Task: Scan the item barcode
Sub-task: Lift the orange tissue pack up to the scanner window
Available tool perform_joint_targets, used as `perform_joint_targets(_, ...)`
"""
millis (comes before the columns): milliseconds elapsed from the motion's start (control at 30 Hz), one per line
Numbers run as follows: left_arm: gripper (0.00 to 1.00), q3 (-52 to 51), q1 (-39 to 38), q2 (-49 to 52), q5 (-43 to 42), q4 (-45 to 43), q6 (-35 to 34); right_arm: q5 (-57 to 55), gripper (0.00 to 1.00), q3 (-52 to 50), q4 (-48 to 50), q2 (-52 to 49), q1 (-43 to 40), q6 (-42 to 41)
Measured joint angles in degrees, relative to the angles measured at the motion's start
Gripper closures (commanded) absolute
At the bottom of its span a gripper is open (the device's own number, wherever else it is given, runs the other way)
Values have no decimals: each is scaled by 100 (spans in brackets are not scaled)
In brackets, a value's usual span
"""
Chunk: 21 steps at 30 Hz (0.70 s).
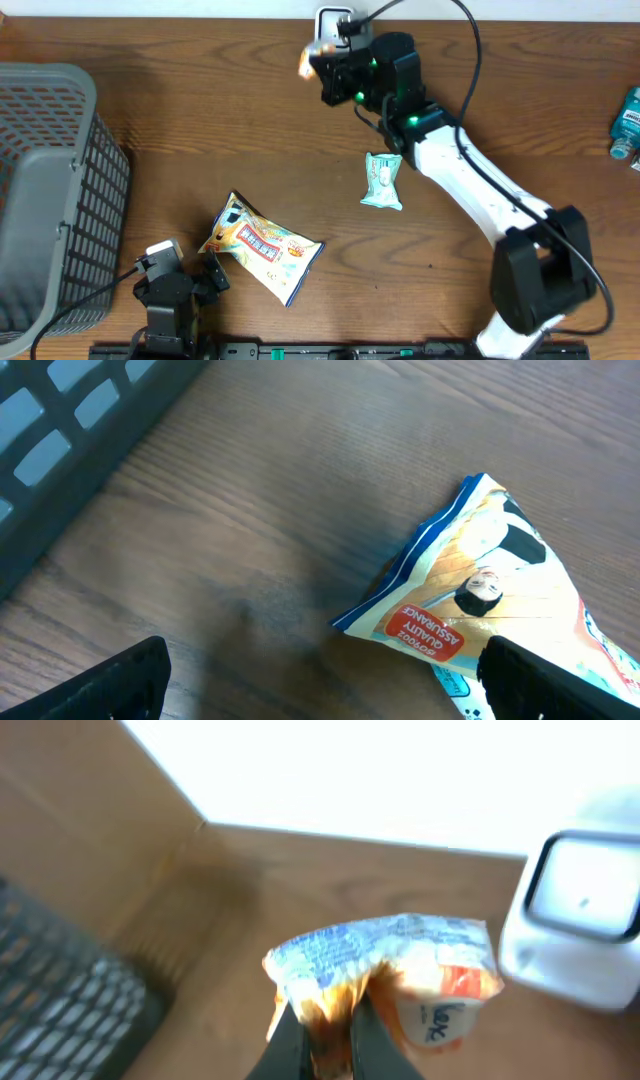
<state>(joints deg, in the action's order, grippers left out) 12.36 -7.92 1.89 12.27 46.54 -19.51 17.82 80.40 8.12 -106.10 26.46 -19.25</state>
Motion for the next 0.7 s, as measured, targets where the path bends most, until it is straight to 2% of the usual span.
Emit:
perform_joint_targets(133, 2, 0, 0, 0, 0, 0, 0, -367, 99, 74, 1032, -632, -74, 229)
perform_joint_targets(233, 2, 0, 0, 0, 0, 0, 0, -638, 99, 472, 1357, -1303, -170, 476)
perform_joint_targets(567, 2, 0, 0, 0, 0, 0, 2, -1152, 99, 2907, 951, -3213, -310, 841)
perform_joint_targets(700, 2, 0, 0, 0, 0, 0, 0, -1231, 99, 3189, 778, -3447, -328, 883)
